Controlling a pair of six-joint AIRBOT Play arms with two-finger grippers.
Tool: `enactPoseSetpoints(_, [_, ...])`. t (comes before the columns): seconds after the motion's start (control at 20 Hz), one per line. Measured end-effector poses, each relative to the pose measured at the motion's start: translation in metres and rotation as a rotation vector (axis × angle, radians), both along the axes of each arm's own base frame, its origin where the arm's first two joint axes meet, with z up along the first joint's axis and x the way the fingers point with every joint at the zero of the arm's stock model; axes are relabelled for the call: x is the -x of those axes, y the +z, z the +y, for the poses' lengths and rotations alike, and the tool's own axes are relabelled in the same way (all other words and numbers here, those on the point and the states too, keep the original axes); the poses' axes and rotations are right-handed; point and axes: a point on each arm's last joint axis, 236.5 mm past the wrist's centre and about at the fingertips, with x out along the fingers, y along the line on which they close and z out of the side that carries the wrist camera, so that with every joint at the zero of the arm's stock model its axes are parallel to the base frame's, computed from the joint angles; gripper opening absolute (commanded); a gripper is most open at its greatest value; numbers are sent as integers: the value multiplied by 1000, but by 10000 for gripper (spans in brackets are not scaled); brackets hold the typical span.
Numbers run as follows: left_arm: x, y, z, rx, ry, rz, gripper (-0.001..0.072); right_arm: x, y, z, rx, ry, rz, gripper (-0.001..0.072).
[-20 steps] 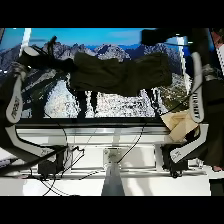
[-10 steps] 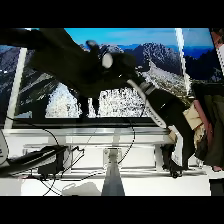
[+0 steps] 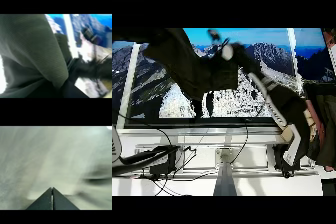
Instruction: Fold the clothes and pants, and hang the long-sleeved shirts on hangers.
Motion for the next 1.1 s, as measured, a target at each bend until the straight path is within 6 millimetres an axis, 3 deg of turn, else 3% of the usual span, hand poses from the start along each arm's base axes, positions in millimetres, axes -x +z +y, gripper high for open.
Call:
enactPoseSetpoints(0.1, [-8,-24,-34,40,-37,62,22,-26,27,-61,19,-79,-27,35])
enactPoseSetpoints(0.2, [-15,-46,-82,101,-84,111,22,-44,52,-120,33,-154,-55,35])
enactPoseSetpoints(0.25, [-17,-54,-110,147,-103,125,68,-50,61,-150,44,-192,-61,35])
enactPoseSetpoints(0.3, [-20,-60,-138,195,-116,134,356,-54,68,-176,53,-225,-61,35])
enactPoseSetpoints(0.35, [-22,-65,-163,241,-122,141,701,-57,72,-202,65,-256,-61,35])
enactPoseSetpoints(0.45, [-21,-79,-203,271,-157,129,695,-58,73,-249,102,-299,-42,35])
enactPoseSetpoints(0.6, [-18,-91,-229,252,-226,61,686,-49,66,-308,180,-302,-7,35])
enactPoseSetpoints(0.75, [-30,-98,-221,205,-236,-3,438,-34,45,-343,220,-257,47,34])
enactPoseSetpoints(0.85, [-40,-111,-204,123,-236,-36,145,-21,23,-340,175,-186,97,35])
enactPoseSetpoints(0.9, [-44,-119,-192,65,-239,-50,44,-13,12,-330,133,-142,124,49])
enactPoseSetpoints(0.95, [-48,-130,-180,-10,-246,-65,22,-7,1,-315,74,-98,143,201])
enactPoseSetpoints(1.0, [-49,-140,-168,-83,-259,-70,22,-3,-8,-299,17,-64,150,519])
enactPoseSetpoints(1.05, [-52,-151,-155,-169,-271,-80,22,-2,-14,-282,-35,-47,145,696])
enactPoseSetpoints(1.1, [-54,-162,-139,-259,-282,-88,21,-3,-17,-264,-87,-37,133,693])
